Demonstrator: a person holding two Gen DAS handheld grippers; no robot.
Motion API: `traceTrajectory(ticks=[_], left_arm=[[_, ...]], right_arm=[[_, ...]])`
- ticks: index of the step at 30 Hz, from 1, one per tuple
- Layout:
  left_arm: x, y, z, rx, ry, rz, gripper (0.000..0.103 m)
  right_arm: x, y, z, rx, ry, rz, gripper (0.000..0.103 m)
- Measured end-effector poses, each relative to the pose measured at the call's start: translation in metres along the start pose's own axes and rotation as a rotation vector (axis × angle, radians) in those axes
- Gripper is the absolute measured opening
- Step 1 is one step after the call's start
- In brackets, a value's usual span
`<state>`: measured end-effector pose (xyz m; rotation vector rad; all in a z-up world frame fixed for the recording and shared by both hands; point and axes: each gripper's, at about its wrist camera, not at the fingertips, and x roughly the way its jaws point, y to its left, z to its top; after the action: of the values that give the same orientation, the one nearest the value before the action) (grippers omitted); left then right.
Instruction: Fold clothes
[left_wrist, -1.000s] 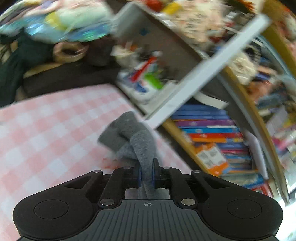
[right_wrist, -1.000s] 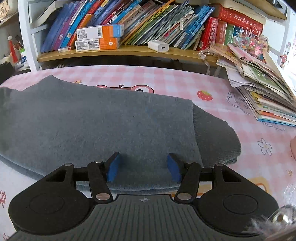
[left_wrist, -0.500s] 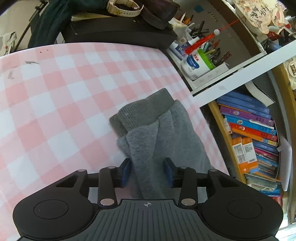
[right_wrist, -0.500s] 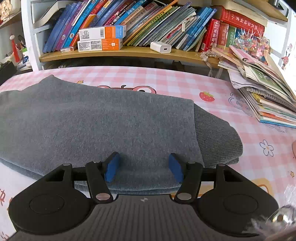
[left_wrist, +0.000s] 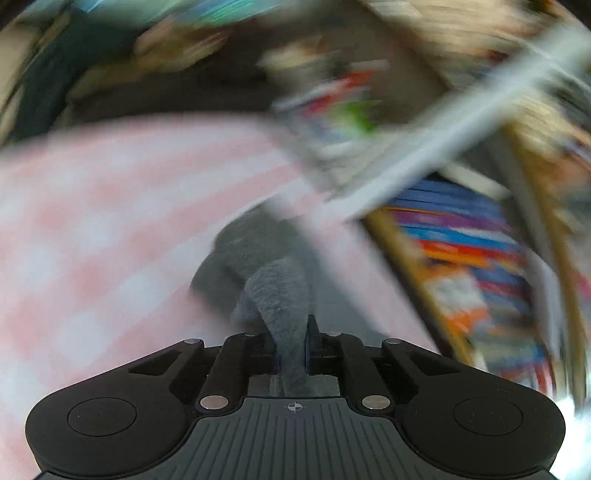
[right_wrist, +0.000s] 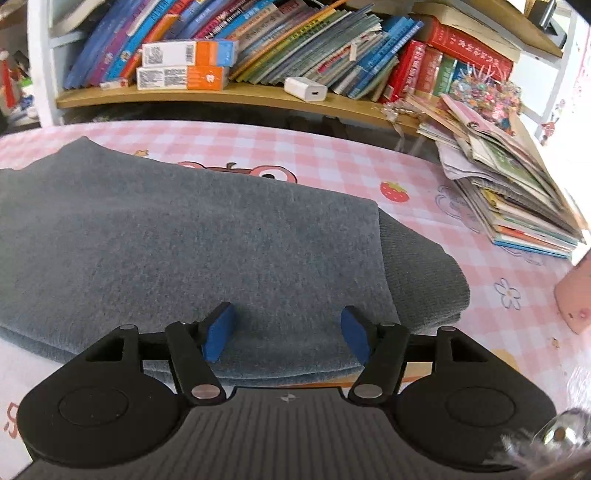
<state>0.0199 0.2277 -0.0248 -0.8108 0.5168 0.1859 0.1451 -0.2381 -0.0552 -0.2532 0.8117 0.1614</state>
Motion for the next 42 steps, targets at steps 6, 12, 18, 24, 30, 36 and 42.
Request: traceTrajectory(ticks=[6,12,18,24,30,36,42], left_arm=[[0.007,0.033,-0.001,-0.132,0.075,0.045,0.01],[0.015,0.061,-0.006,-0.239,0.136,0.046,0.013],[0.022,0.074,-0.007,-0.299,0.176,0.037,0.025],[0.023,0.082,-0.006,-0.318,0.185,-0.006,0.027],[0.021,0.091,-0.007,-0.342,0.192,-0.047,0.028],[0.021,0.091,-0.008,-0.33,0.187,-0.066,0.028],[0.024,0.092,-0.006,-0.337,0.191,-0.079,0.028]], right_arm=[[0.002,0.004,0.008,0.015,0.04,-0.042,0.063],[-0.003,0.014,0.023,0.033,0.084,-0.079,0.066],[-0.032,0.063,0.035,0.0,0.012,0.009,0.08],[-0.04,0.126,0.035,-0.124,-0.029,0.137,0.084],[-0.038,0.172,0.043,-0.185,-0.03,0.231,0.091],[-0.034,0.203,0.052,-0.206,-0.056,0.213,0.093],[-0.029,0.23,0.035,-0.317,0.006,0.183,0.093]])
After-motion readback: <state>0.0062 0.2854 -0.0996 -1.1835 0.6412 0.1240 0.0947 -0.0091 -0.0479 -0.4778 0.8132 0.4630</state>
